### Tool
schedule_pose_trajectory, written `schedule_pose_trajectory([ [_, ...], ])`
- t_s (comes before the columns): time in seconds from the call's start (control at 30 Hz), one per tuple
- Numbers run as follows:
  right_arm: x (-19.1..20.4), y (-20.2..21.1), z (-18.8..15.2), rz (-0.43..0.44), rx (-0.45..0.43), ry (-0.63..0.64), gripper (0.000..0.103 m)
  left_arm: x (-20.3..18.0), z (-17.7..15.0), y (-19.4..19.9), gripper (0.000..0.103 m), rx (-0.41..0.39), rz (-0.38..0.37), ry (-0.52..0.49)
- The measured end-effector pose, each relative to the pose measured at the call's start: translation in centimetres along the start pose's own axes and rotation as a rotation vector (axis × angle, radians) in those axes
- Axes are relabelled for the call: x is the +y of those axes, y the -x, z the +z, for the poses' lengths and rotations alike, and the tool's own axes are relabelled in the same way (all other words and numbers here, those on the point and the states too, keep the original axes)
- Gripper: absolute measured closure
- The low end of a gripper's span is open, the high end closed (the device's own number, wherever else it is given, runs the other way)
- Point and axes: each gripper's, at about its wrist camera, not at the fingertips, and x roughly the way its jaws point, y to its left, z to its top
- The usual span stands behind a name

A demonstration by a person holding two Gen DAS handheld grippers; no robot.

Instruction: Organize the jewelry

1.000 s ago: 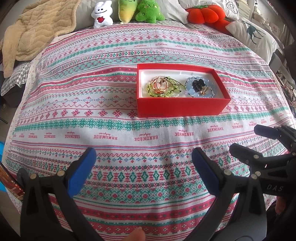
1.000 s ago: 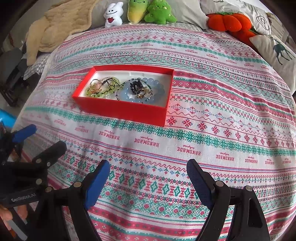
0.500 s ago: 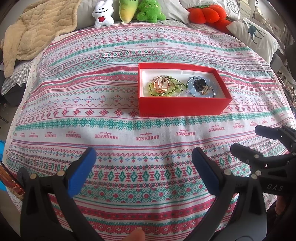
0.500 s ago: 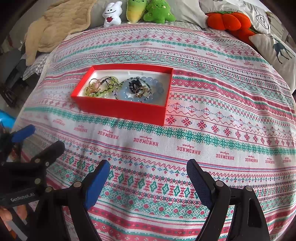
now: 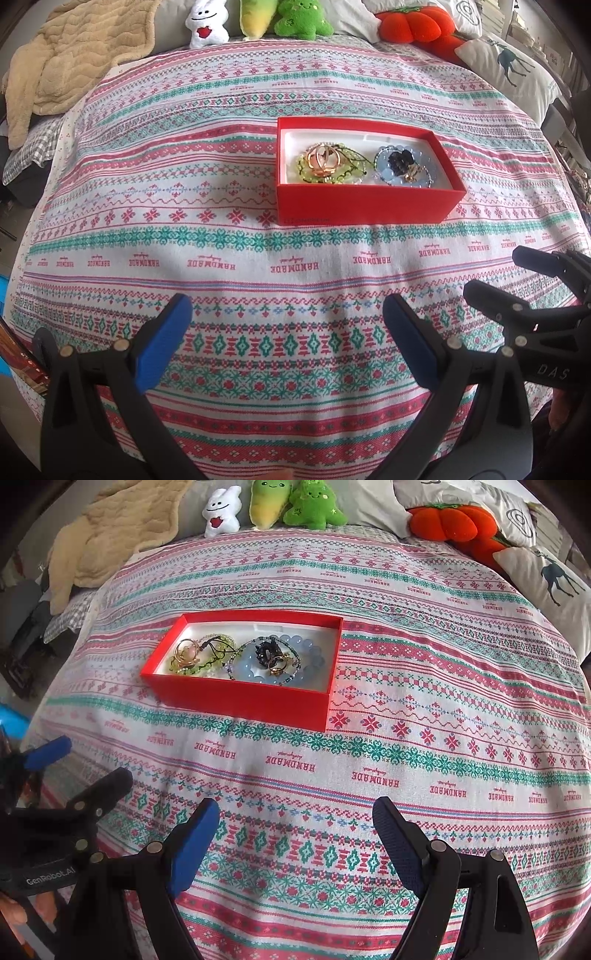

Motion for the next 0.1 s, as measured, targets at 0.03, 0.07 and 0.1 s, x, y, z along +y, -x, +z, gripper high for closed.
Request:
schedule_pose_trajectory([
  [0.03,0.09,0.06,-0.1,-0.003,-0.002,-0.002,0.017,0.06,-0.15,0.1,0.0,-0.003,-0.001,0.003],
  [0.07,0.17,0.09,-0.33,-0.006,-0.006,-0.006,0.017,0.28,-0.48,0.22,0.0,-0.011,0.001,0.013],
  [0.1,0.32,-0.03,-0.55,-0.009,-0.009,-0.008,0.017,0.31,-0.68,0.18,0.0,-0.015,0.005,0.024],
])
